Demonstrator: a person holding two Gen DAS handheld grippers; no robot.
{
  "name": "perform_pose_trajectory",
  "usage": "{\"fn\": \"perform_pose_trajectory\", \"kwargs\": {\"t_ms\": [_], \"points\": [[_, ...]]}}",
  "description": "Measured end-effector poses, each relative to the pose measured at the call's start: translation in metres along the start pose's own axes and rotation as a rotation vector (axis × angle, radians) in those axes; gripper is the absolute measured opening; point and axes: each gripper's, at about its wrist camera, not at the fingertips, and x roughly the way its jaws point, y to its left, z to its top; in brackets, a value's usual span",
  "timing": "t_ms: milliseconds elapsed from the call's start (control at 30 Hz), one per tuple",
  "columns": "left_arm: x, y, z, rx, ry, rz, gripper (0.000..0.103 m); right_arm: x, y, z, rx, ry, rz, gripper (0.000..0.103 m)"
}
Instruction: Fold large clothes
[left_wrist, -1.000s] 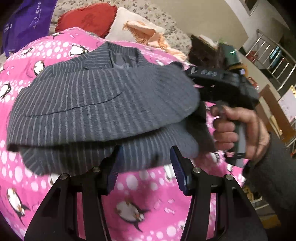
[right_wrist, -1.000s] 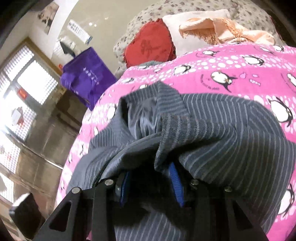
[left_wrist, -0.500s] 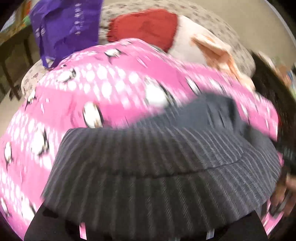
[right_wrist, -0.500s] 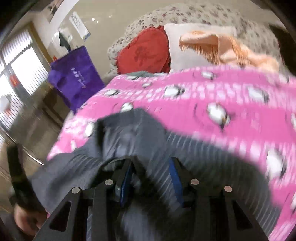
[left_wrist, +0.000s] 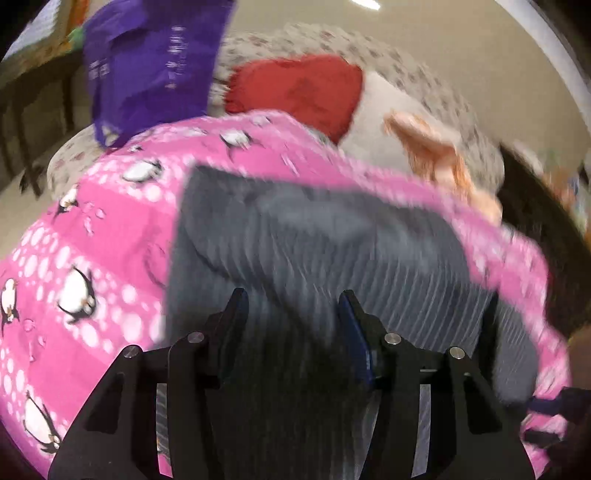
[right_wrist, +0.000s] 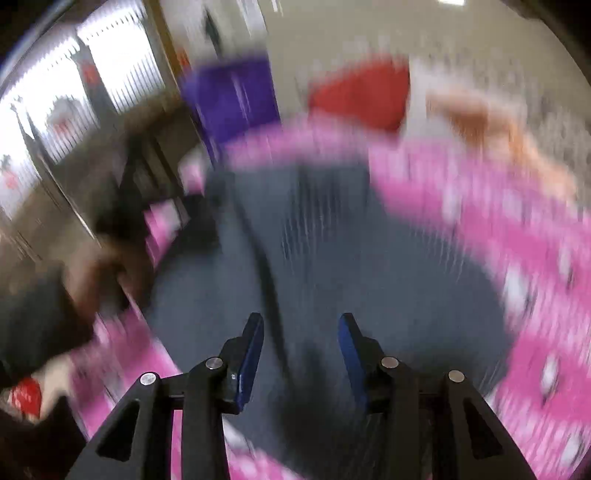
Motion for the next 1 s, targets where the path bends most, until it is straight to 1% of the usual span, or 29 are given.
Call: {"fn": "perform_pose_trajectory", "kwargs": {"t_ms": [33,67,100,133,167,200,233,267,300,333,367,400,467,533,633,667,700,767,800,867,900,933,967,1000], "points": [[0.006,0.000,-0.010,0.022,0.018,0.038,0.051,0.016,-0.006,-0.012,0.031,0.052,-0.015,0.040],[0.012,0.005,-0.024,0.030,0.040,0.071,0.051,0.024,-0.013,-0.020,0.067,0.065,-0.022,0.040],[0.013,0.011,-0.037,0.030,0.039,0.086,0.051,0.031,-0.025,-0.027,0.128,0.045,0.012,0.040],[0.010,0.016,-0.048,0.038,0.013,0.104,0.052,0.032,-0.032,-0.028,0.164,0.028,0.037,0.039],[0.005,0.021,-0.059,0.052,-0.015,0.121,0.052,0.032,-0.042,-0.023,0.205,0.012,0.050,0.039],[0.001,0.025,-0.066,0.053,-0.033,0.123,0.052,0.031,-0.049,-0.012,0.216,0.005,0.039,0.039],[-0.001,0.032,-0.067,0.024,-0.042,0.110,0.051,0.028,-0.056,0.004,0.207,-0.015,0.003,0.039],[-0.001,0.040,-0.065,-0.019,-0.042,0.097,0.051,0.021,-0.068,0.027,0.205,-0.059,-0.050,0.039],[0.003,0.044,-0.065,-0.031,-0.037,0.091,0.051,0.015,-0.076,0.041,0.218,-0.101,-0.065,0.039],[0.003,0.043,-0.065,-0.028,-0.040,0.096,0.051,-0.001,-0.089,0.060,0.243,-0.186,-0.058,0.039],[0.003,0.040,-0.065,-0.016,-0.045,0.107,0.051,-0.013,-0.099,0.071,0.267,-0.246,-0.063,0.039],[0.003,0.039,-0.066,-0.014,-0.047,0.108,0.051,-0.023,-0.107,0.077,0.301,-0.280,-0.073,0.040],[0.002,0.042,-0.066,-0.034,-0.047,0.081,0.051,-0.041,-0.114,0.079,0.342,-0.328,-0.061,0.040],[0.000,0.043,-0.069,-0.040,-0.049,0.071,0.051,-0.054,-0.105,0.069,0.319,-0.355,-0.061,0.040],[0.002,0.040,-0.067,-0.029,-0.044,0.076,0.051,-0.053,-0.091,0.049,0.290,-0.304,-0.073,0.040],[0.001,0.041,-0.065,-0.032,-0.036,0.067,0.051,-0.051,-0.088,0.036,0.289,-0.291,-0.060,0.040],[-0.001,0.041,-0.063,-0.032,-0.020,0.054,0.051,-0.052,-0.087,0.023,0.281,-0.278,-0.066,0.040],[-0.009,0.049,-0.049,-0.031,0.016,0.023,0.051,-0.046,-0.083,-0.003,0.267,-0.230,-0.146,0.040],[-0.016,0.056,-0.041,-0.036,0.005,0.028,0.051,-0.045,-0.086,-0.017,0.271,-0.223,-0.151,0.040],[-0.027,0.076,-0.024,-0.042,-0.015,0.097,0.063,-0.046,-0.091,-0.048,0.308,-0.201,-0.128,0.040],[-0.031,0.088,-0.016,-0.059,-0.015,0.155,0.066,-0.047,-0.094,-0.060,0.323,-0.184,-0.124,0.040],[-0.035,0.104,-0.010,-0.093,-0.005,0.205,0.066,-0.048,-0.096,-0.072,0.332,-0.174,-0.121,0.040],[-0.038,0.113,-0.008,-0.118,0.009,0.215,0.066,-0.052,-0.095,-0.087,0.337,-0.174,-0.127,0.040],[-0.043,0.126,-0.008,-0.158,0.022,0.202,0.066,-0.054,-0.096,-0.098,0.344,-0.178,-0.128,0.040]]}}
